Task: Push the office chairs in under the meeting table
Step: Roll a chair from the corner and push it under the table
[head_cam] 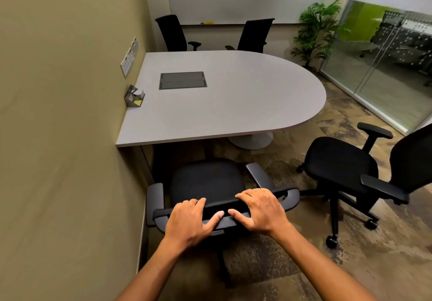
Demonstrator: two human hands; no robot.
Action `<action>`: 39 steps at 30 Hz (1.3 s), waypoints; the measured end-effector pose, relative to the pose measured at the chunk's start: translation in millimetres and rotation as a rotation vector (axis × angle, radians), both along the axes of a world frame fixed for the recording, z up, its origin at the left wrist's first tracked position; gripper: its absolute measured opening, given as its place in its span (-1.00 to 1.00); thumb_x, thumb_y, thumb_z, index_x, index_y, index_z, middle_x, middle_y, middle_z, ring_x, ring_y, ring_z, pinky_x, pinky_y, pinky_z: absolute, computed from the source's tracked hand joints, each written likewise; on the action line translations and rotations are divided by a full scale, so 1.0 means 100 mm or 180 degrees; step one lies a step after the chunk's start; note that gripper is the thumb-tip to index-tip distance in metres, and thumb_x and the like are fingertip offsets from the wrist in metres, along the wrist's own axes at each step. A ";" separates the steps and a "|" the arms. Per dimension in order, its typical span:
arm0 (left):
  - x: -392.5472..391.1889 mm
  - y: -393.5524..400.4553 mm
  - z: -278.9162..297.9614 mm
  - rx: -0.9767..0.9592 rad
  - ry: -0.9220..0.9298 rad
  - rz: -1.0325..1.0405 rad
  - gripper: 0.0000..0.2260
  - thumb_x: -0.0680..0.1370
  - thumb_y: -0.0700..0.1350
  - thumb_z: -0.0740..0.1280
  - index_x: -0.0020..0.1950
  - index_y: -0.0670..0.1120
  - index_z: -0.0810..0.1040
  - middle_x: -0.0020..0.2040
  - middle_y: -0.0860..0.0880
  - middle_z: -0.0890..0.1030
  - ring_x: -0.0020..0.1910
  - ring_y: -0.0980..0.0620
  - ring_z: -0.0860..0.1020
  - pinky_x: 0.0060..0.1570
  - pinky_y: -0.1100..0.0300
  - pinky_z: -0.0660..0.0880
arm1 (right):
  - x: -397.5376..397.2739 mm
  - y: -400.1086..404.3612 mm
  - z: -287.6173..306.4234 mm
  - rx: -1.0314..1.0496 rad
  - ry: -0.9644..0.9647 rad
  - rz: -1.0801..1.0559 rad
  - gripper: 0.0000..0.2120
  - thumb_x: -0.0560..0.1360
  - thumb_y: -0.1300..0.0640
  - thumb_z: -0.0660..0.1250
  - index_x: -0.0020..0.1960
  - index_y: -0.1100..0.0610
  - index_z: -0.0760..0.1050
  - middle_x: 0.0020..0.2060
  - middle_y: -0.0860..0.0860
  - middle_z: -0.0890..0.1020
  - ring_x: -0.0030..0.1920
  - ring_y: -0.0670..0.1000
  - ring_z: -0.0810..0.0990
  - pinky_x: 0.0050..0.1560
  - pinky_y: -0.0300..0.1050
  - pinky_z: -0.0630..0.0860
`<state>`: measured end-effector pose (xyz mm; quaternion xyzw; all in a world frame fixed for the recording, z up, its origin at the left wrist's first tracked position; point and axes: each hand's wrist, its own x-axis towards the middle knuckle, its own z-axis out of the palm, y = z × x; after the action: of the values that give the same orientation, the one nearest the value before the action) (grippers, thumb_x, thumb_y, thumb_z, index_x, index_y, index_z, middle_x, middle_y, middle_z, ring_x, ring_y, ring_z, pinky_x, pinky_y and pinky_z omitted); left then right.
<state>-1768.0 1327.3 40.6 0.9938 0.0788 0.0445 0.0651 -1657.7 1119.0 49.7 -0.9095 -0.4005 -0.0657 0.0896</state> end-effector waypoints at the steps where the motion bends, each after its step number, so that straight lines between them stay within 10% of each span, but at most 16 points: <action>1: 0.01 0.04 0.02 0.0016 -0.0012 0.0034 -0.19 0.50 0.47 -0.11 0.41 -0.06 0.49 0.21 -0.03 0.64 0.16 -0.06 0.59 0.18 0.04 0.47 | 0.02 0.04 0.01 -0.0013 -0.0013 0.0028 -0.33 0.52 -0.44 0.04 0.20 0.04 0.60 0.06 -0.02 0.68 0.04 0.05 0.63 0.09 0.03 0.52; 39: 2.14 1.93 0.05 -0.0089 -0.0112 -0.0024 -0.21 0.48 0.50 -0.13 0.20 -0.03 0.61 0.07 0.01 0.68 0.04 -0.01 0.62 0.07 0.05 0.54 | 2.04 1.93 -0.09 -0.0089 -0.0117 -0.0404 -0.19 0.48 -0.52 -0.20 0.17 -0.02 0.59 -0.05 -0.07 0.69 -0.06 0.01 0.61 0.02 0.00 0.49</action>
<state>-1554.3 1520.7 46.0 0.9921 0.0745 0.0606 0.0806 -1453.7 1312.0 40.9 -0.9329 -0.3445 -0.0824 0.0652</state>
